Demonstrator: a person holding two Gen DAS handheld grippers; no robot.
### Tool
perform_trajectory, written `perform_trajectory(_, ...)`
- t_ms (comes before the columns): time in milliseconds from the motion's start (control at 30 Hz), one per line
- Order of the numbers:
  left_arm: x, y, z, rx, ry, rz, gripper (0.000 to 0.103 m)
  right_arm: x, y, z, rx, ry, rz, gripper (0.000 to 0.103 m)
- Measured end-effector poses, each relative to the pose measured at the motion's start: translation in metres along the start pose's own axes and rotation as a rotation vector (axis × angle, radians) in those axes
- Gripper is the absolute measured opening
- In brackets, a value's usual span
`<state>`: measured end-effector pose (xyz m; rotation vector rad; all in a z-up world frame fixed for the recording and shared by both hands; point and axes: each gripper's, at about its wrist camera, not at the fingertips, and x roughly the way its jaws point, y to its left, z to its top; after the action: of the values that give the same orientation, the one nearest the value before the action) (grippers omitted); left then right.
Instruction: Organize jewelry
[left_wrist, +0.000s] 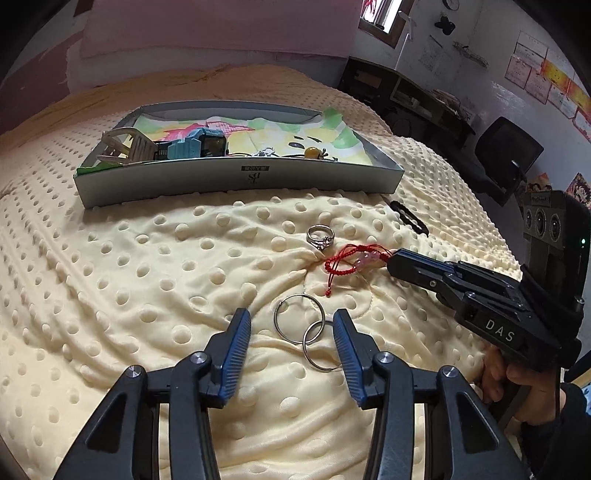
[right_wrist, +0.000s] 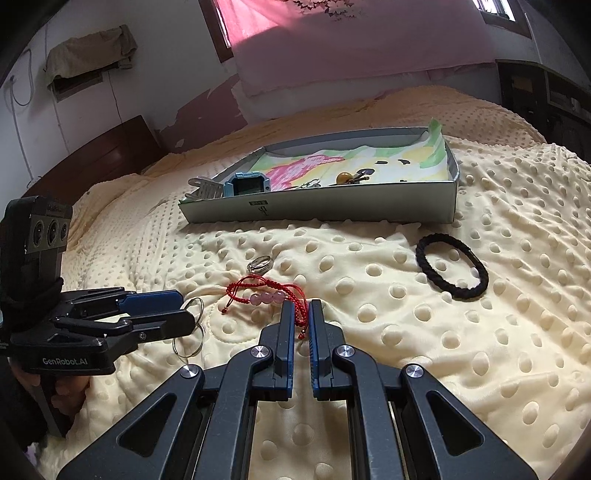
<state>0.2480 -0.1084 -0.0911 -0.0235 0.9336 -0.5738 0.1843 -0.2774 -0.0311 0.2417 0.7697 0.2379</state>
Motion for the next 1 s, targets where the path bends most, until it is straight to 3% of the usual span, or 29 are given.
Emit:
perform_trajectory(67, 0.003, -0.002, 0.0, 0.01, 0.013, 0.006, 0.043, 0.001, 0.0, 0.001, 0.0, 0.002, 0.0, 0.007)
perform_trajectory(133, 0.004, -0.003, -0.001, 0.016, 0.021, 0.01, 0.027, 0.002, 0.0, 0.001, -0.002, 0.005, 0.0, 0.007)
perform_trajectory(333, 0.002, -0.001, -0.001, 0.009, 0.01, 0.005, 0.027, 0.004, 0.006, 0.001, -0.03, 0.011, 0.003, 0.007)
perform_trajectory(533, -0.016, 0.005, 0.005, -0.035, -0.064, -0.015, 0.027, -0.011, 0.008, 0.006, -0.031, -0.062, 0.01, 0.007)
perform_trajectory(767, -0.033, 0.009, 0.049, -0.074, -0.183, -0.007, 0.027, -0.021, -0.001, 0.038, 0.015, -0.193, -0.015, 0.007)
perform_trajectory(900, -0.028, 0.008, 0.086, -0.079, -0.246, 0.015, 0.027, -0.017, -0.011, 0.066, 0.057, -0.246, -0.085, 0.007)
perform_trajectory(1000, -0.012, 0.009, 0.111, -0.089, -0.254, 0.028, 0.027, -0.004, -0.024, 0.084, 0.096, -0.236, -0.156, 0.007)
